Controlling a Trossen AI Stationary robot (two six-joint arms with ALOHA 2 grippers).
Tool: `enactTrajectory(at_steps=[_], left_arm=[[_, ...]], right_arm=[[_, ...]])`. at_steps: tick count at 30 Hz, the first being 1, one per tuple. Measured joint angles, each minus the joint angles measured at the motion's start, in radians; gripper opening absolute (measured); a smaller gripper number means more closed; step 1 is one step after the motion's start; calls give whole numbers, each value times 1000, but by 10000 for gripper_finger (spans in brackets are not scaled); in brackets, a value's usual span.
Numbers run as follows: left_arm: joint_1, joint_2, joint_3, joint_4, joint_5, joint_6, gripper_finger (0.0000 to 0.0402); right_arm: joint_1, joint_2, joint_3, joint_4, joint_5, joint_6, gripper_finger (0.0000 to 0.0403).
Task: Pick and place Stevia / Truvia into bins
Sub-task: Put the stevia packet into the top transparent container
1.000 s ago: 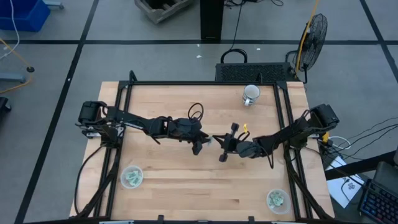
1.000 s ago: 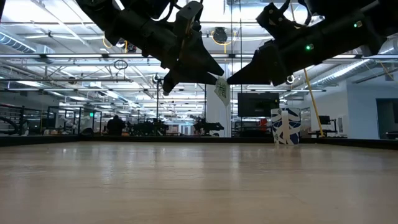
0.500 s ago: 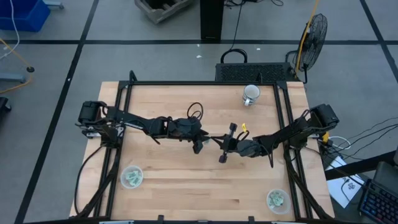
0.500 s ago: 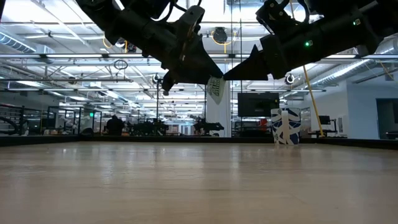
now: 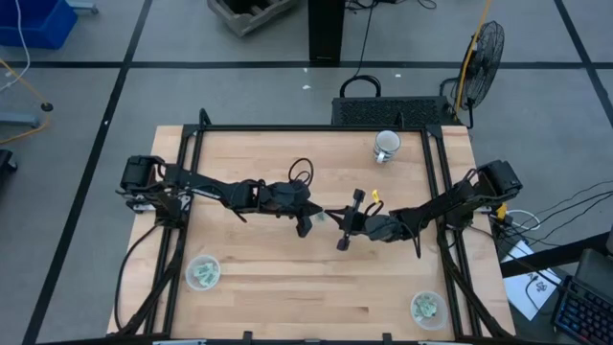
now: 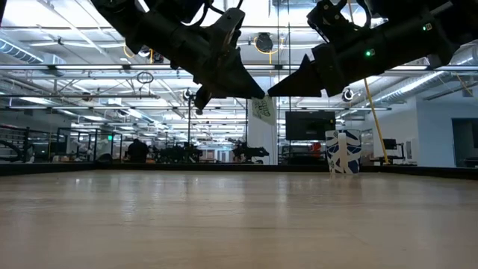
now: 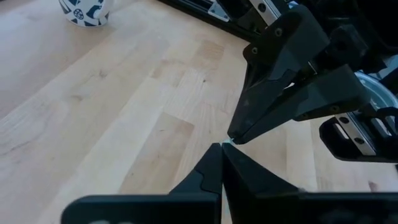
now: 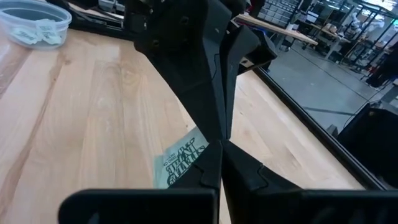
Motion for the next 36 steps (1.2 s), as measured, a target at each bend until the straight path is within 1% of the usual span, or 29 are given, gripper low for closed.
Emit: enactTrajectory(at_steps=[4,8,13,16,18,20,24,27,30,33,36], left_arm=[[0,0,0,-1,0,9,4],[0,0,0,-12,0,10,5],[3,-5,0,-134,3,31,4],[5,-45,0,-278,48,34,3],[4,-95,0,-419,78,34,3],[-2,-163,-1,-570,83,44,2],[-32,-343,0,-887,97,27,2],[-95,-467,0,-1066,108,-57,2],[-201,-550,1,-1186,48,-189,2],[-323,-574,0,-1309,17,-337,2],[-458,-568,0,-1396,10,-532,2]], right_arm=[[-7,0,0,0,1,28,10],[-8,0,0,-5,2,21,33],[-8,0,0,-5,2,29,70],[-8,-1,1,-24,2,30,87],[-8,-1,1,-57,2,29,95],[-8,-1,1,-88,2,30,100],[-8,-1,1,-146,2,30,104],[-9,0,1,-159,2,30,104],[-16,0,1,-163,1,31,104],[-29,0,0,-178,1,78,105],[-43,0,0,-200,1,146,105]])
